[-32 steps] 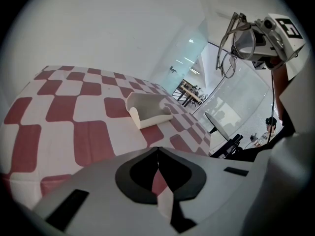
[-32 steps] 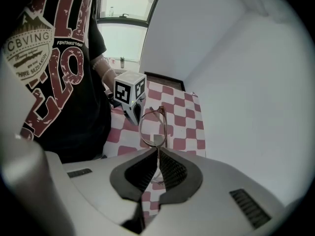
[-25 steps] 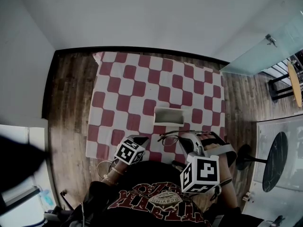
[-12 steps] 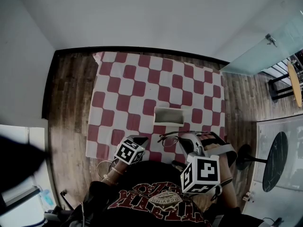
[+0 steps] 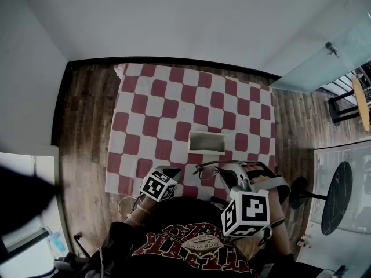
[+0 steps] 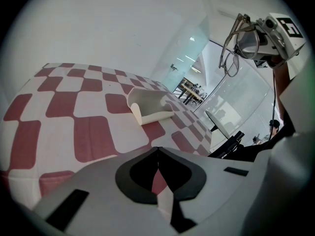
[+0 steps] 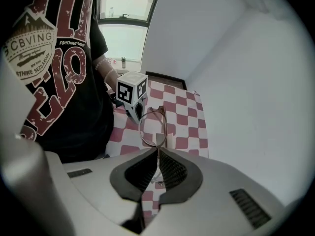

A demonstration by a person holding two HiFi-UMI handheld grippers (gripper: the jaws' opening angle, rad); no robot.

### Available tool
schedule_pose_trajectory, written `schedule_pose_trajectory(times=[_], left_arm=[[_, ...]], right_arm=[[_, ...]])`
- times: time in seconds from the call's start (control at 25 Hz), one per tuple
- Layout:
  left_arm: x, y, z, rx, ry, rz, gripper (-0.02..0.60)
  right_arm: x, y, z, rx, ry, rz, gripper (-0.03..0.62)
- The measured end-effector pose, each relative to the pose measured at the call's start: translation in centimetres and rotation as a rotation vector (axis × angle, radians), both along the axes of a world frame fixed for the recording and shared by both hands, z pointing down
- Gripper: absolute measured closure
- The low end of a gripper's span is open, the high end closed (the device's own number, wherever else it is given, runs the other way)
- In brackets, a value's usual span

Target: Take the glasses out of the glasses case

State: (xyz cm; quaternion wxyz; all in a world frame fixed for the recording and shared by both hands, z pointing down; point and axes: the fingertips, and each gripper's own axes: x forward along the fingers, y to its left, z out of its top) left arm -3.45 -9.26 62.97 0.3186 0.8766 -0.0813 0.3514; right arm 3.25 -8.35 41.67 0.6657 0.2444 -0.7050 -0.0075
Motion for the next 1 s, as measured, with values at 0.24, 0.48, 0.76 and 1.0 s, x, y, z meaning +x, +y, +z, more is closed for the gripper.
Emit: schedule_pose_trajectory(times=[0.24,0.48,0.76,1.0], left_arm=[[-0.12,0.12,0.3,-0.003,-0.008,0.005,0.572],[-0.06,0.16,0.6,-0.012,-0.003,-0.006,0.572],[-0.17,0.36,0.63,-0.009,-0.015,0.013,0.572],[-0.17,0.4,0.79,-0.013,-0.012,0.009,0.572]], right_arm=[[0.14,0.12,0.3,-0.013,0.003,0.004,0.568],[0.28,0.3,0.54,-0.023,0.006,0.011,0.568],[0.37,0.3,0.63,-0.026,0.002,0.014,0.568],[0.46,0.49,0.93,-0.04,0.003,0.018,0.568]])
